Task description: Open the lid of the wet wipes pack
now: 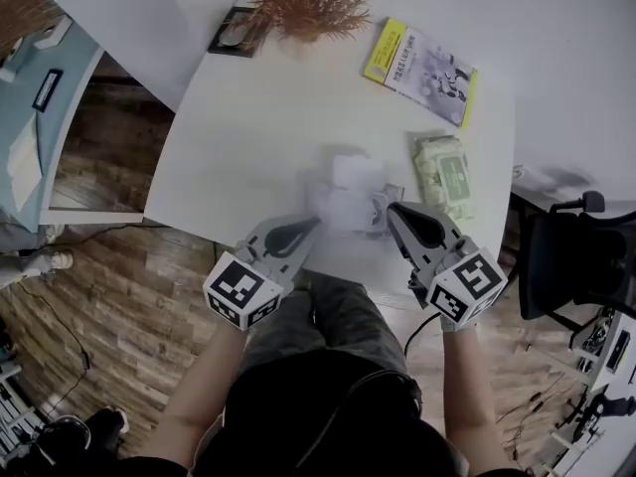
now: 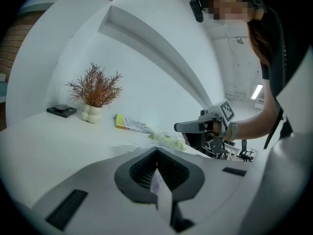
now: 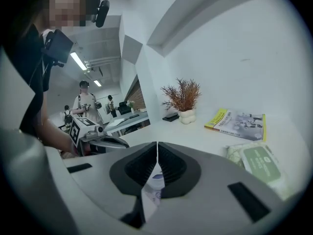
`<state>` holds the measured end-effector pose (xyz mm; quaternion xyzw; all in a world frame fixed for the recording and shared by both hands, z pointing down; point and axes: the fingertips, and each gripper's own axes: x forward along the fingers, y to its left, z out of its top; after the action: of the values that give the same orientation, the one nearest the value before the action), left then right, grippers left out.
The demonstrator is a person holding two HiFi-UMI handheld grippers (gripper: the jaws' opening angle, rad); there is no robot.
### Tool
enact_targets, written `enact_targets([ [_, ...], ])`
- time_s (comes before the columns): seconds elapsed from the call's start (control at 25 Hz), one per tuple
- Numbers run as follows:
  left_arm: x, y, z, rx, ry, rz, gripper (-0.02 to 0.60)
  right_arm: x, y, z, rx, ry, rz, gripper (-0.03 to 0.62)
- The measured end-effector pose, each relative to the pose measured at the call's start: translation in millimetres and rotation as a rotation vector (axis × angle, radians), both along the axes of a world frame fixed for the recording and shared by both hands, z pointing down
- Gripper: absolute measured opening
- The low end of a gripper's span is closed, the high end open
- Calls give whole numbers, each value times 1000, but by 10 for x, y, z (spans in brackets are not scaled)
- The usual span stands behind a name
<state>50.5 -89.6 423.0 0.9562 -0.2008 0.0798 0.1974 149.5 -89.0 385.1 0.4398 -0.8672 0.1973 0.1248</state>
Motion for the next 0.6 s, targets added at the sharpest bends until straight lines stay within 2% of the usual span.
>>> enact_targets([
  [0.24, -39, 242, -54, -4, 3, 45, 12, -164, 339, -75, 16, -28, 30, 28],
  [0.6, -127, 521, -158, -21, 31, 55, 12, -370, 719, -182, 37, -64, 54, 26],
])
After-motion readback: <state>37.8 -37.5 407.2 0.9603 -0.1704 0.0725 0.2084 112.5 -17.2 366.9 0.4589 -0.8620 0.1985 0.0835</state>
